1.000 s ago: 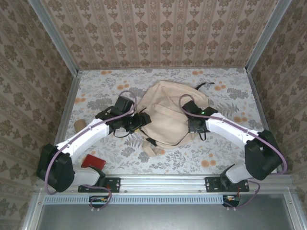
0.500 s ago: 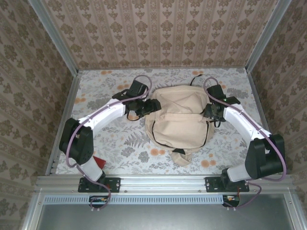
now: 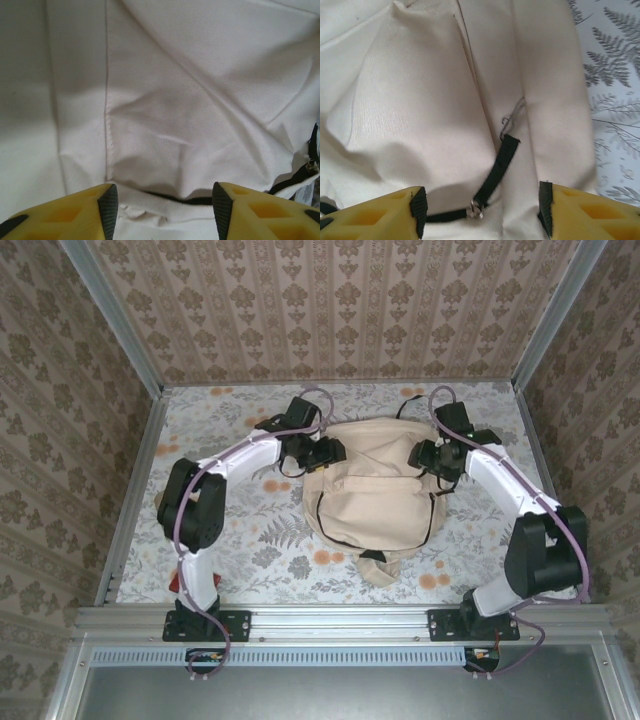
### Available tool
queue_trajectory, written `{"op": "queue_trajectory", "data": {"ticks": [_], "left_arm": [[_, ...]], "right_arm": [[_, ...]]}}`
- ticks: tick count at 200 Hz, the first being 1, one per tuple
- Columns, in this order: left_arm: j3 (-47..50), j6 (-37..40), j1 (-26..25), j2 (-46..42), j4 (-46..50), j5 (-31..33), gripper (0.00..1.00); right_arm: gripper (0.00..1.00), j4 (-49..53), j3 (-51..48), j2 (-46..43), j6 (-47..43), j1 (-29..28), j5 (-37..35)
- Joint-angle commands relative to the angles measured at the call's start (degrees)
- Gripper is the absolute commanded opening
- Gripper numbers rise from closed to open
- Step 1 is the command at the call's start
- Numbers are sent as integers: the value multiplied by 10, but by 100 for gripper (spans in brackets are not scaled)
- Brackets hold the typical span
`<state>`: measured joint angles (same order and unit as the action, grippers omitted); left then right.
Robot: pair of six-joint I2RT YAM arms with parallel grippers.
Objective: Pack the student bag
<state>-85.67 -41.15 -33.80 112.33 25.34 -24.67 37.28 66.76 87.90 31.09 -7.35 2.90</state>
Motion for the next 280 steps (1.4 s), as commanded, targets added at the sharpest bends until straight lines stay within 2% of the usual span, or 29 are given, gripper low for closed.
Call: {"op": "queue_trajectory", "data": {"ticks": [1, 30, 56, 84, 98, 114, 170, 207, 222, 259, 280], "left_arm": [[-32, 21, -2, 32, -11, -56, 49], [-48, 22, -9, 65, -15, -80, 41], [-50, 20, -15, 80, -14, -88, 37], [-44, 23, -18, 83, -13, -93, 35], [-39, 23, -20, 81, -13, -96, 33], [-29, 24, -21, 77, -13, -96, 32], [3, 15, -23, 54, -25, -90, 32], [4, 13, -24, 51, -26, -88, 33], [4, 13, -24, 51, -25, -88, 34], [8, 11, -24, 47, -26, -84, 35], [9, 10, -24, 47, -27, -84, 35]], "right_arm": [[59, -2, 9, 30, 28, 6, 26], [52, -11, 6, 52, 31, 6, 23], [43, -12, 9, 60, 24, 6, 12], [27, -7, 15, 59, 8, 6, 0], [16, -4, 18, 56, -2, 5, -3], [11, 0, 21, 48, -13, 0, -14], [7, 18, 33, 25, -55, -48, -54], [16, 50, 52, 28, -88, -112, -144], [17, 59, 59, 32, -91, -127, -162], [8, 61, 64, 35, -92, -138, -172], [4, 50, 58, 33, -96, -138, -152]]}}
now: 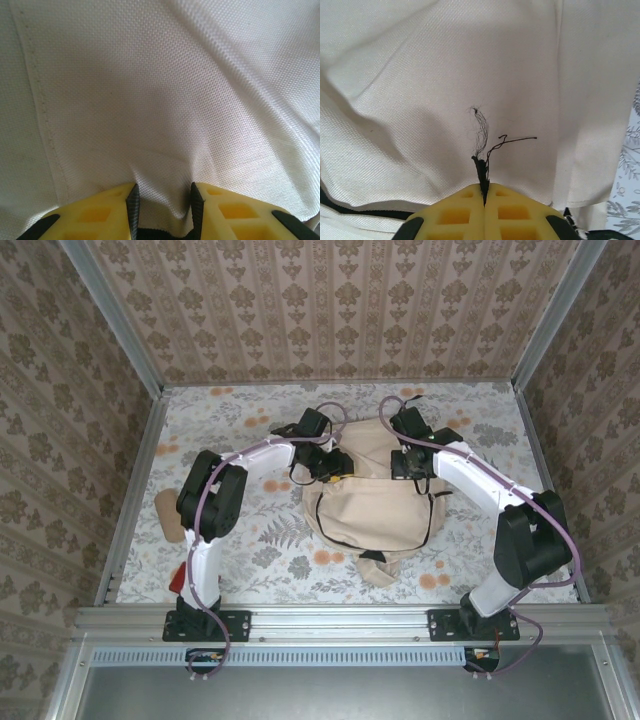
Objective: Pack the student bag
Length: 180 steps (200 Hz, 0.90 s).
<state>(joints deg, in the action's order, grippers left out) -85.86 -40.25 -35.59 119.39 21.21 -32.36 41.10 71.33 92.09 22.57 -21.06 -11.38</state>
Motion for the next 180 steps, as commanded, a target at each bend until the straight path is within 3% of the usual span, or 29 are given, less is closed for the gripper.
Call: {"op": "queue_trajectory", "data": {"ticks": [1, 27, 83, 111, 149, 165, 180], "left_arm": [[11, 0, -6, -24, 14, -7, 35], [15, 0, -6, -28, 12, -7, 35], [32, -18, -9, -28, -13, -12, 33], [40, -26, -10, -43, -16, 2, 32], [47, -21, -9, -99, 13, 62, 43], [55, -23, -10, -121, 11, 77, 45], [58, -28, -18, -134, 3, 78, 49]], "right_arm": [[3, 11, 13, -9, -12, -1, -8], [0, -10, 4, -15, -19, -1, 41], [0, -184, -58, -32, 46, -4, 336], [0, -190, -67, -44, 52, -4, 338], [50, -134, -89, -118, 52, 25, 213], [62, -125, -112, -157, 59, 47, 184], [66, -125, -135, -182, 67, 65, 175]]}}
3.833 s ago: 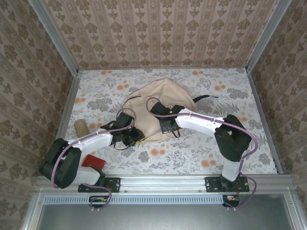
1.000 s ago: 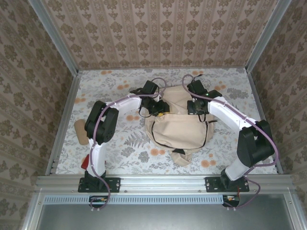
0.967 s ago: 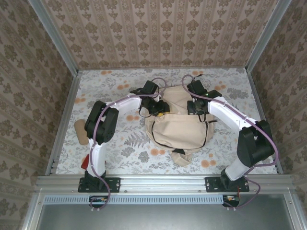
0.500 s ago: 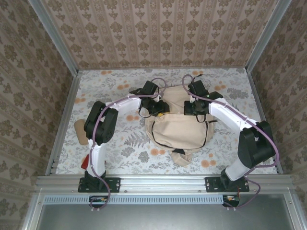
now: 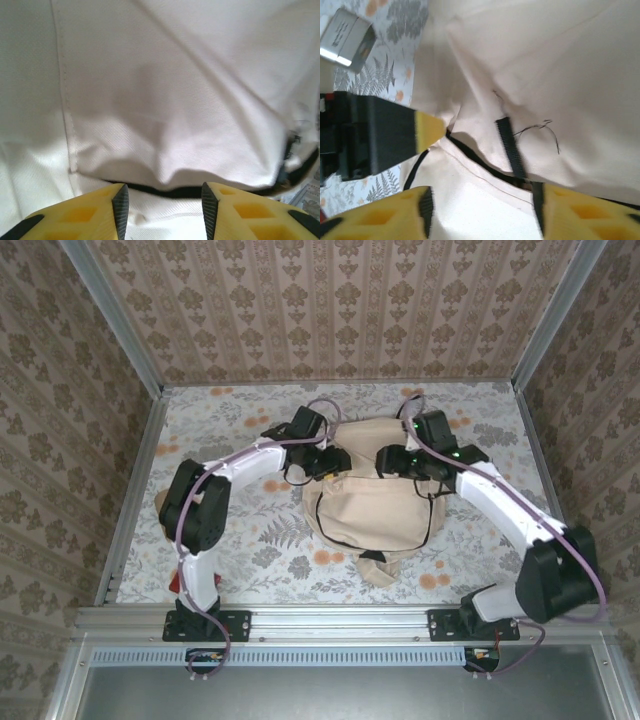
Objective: Pack the student bag
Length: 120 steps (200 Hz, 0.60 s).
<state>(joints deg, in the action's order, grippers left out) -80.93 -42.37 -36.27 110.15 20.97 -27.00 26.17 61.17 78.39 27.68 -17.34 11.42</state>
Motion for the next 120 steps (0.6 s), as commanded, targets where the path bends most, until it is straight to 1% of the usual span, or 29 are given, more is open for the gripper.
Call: {"op": "queue_trajectory", "data": {"ticks": [1, 18, 49, 58, 72, 89, 120], "left_arm": [[9, -7, -13, -42, 4, 25, 49], [0, -10, -27, -43, -3, 22, 52], [-38, -18, -59, -18, -5, 20, 53], [-55, -18, -67, -5, 0, 20, 52], [-82, -21, -77, 16, 4, 18, 45], [-109, -22, -88, 43, 6, 22, 41], [-151, -28, -93, 85, 29, 45, 40]], "right_arm": [[66, 25, -36, -47, 16, 28, -53], [69, 26, -58, -62, 31, 43, -64], [70, 34, -79, -60, 55, 68, -63], [70, 33, -82, -56, 59, 75, -57], [69, 26, -88, -53, 65, 82, -47], [69, 16, -96, -50, 70, 87, -40], [69, 9, -102, -36, 79, 96, -30]]}}
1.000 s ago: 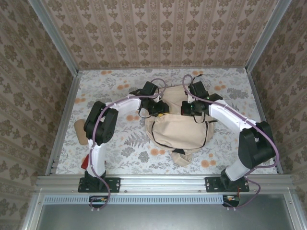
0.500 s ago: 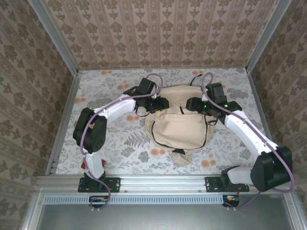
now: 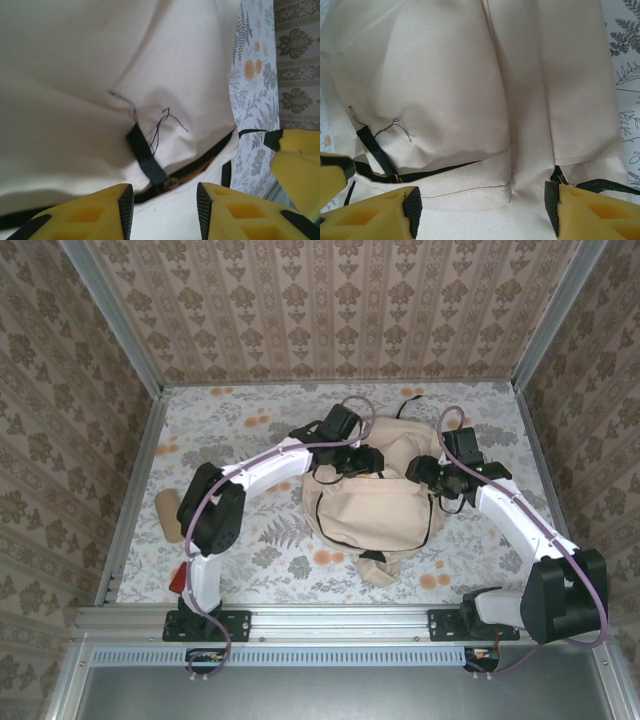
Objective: Pack the student bag
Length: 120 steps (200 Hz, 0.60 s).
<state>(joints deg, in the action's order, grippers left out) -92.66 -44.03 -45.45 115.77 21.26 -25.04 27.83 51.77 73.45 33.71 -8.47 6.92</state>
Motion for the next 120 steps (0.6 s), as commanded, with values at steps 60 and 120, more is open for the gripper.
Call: {"op": "queue_trajectory", "data": {"ticks": [60, 120], "left_arm": [[-91, 10, -1, 79, 32, 39, 39], [-101, 19, 2, 88, 34, 23, 18]], "right_arm": [[67, -40, -12, 58, 26, 14, 74], [60, -49, -10, 96, 24, 14, 91]]}}
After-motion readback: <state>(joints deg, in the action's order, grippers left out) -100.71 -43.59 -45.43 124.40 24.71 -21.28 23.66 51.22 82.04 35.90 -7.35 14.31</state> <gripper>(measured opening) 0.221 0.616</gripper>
